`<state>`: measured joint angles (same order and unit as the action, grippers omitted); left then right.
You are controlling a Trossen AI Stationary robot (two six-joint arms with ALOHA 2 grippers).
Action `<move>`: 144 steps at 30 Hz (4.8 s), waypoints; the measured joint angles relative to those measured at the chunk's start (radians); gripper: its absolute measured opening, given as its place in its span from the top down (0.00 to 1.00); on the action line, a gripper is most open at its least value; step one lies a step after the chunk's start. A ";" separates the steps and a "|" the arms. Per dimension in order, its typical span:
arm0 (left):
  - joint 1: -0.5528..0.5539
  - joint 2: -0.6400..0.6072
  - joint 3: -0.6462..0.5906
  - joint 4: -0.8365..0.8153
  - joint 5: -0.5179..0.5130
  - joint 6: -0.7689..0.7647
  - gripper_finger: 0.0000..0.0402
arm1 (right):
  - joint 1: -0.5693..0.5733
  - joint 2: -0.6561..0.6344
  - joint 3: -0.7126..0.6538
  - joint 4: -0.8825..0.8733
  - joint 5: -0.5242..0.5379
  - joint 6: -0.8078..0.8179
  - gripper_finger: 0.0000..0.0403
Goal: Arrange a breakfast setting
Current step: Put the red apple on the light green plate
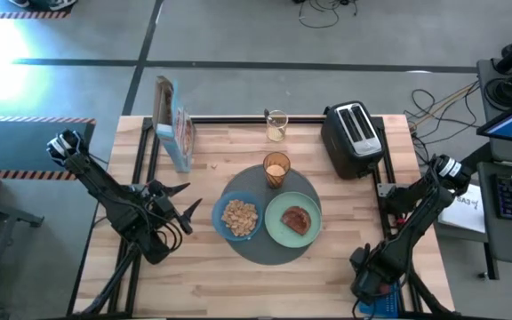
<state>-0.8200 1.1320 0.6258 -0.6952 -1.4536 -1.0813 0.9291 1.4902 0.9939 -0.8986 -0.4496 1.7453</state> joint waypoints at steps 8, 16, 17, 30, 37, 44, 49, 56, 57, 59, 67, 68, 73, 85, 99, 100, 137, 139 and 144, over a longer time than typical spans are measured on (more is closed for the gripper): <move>0.000 0.000 0.000 0.000 -0.001 0.022 0.33 | 0.000 0.000 0.000 0.071 -0.085 -0.034 0.42; 0.000 0.000 0.000 0.000 0.003 0.026 0.33 | 0.000 0.000 0.000 0.084 -0.077 0.061 0.42; 0.000 0.000 0.000 0.000 0.004 0.026 0.33 | 0.000 0.000 0.000 0.084 -0.077 0.063 0.42; 0.000 0.000 0.000 0.003 0.058 0.026 0.33 | 0.000 0.000 0.000 0.095 -0.074 0.066 0.22; 0.000 0.000 0.000 0.003 0.058 0.026 0.33 | 0.000 0.000 0.000 0.161 -0.073 0.104 0.19; 0.000 0.000 0.000 0.003 0.058 0.026 0.33 | 0.000 0.000 0.000 0.202 -0.072 0.081 0.19; 0.000 0.000 0.000 0.002 0.058 0.026 0.33 | 0.000 0.000 0.000 0.240 -0.075 0.084 0.19; 0.000 0.000 0.000 -0.001 0.052 0.026 0.33 | 0.000 0.000 0.001 0.324 -0.076 0.104 0.19; 0.000 0.000 0.000 -0.002 0.051 0.026 0.33 | 0.000 0.000 0.001 0.338 -0.076 0.101 0.19; 0.000 0.000 0.000 -0.002 0.050 0.026 0.33 | 0.000 0.000 0.001 0.381 -0.076 0.085 0.19; 0.000 0.000 0.000 -0.001 0.050 0.026 0.33 | 0.000 0.000 0.001 0.462 -0.074 0.138 0.19; 0.000 0.000 0.000 -0.001 0.050 0.026 0.33 | 0.000 0.000 0.001 0.462 -0.075 0.134 0.19; 0.000 0.000 0.000 -0.001 0.050 0.041 0.33 | 0.000 0.000 0.001 0.401 -0.109 0.148 0.19; 0.000 0.000 0.000 -0.002 0.050 0.052 0.33 | -0.002 -0.001 0.000 0.273 -0.228 0.228 0.19; 0.000 0.000 0.000 -0.002 0.058 0.052 0.33 | -0.003 0.123 0.000 0.100 -0.118 0.011 0.19; 0.000 0.000 0.000 -0.002 0.058 0.052 0.33 | -0.004 0.142 0.000 0.100 -0.119 -0.012 0.19; 0.004 0.000 0.000 0.016 0.039 0.052 0.33 | -0.006 0.140 0.029 0.095 0.095 -0.052 0.54; 0.004 0.000 0.000 0.021 0.039 0.052 0.33 | -0.006 0.140 0.029 0.095 0.095 -0.060 0.64; 0.004 0.000 0.000 0.023 0.039 0.052 0.33 | -0.006 0.140 0.029 0.093 0.095 -0.057 0.88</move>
<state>-0.8162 1.1316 0.6262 -0.6724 -1.4143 -1.0294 0.9230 1.6306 1.0233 -0.8051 -0.3542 1.6887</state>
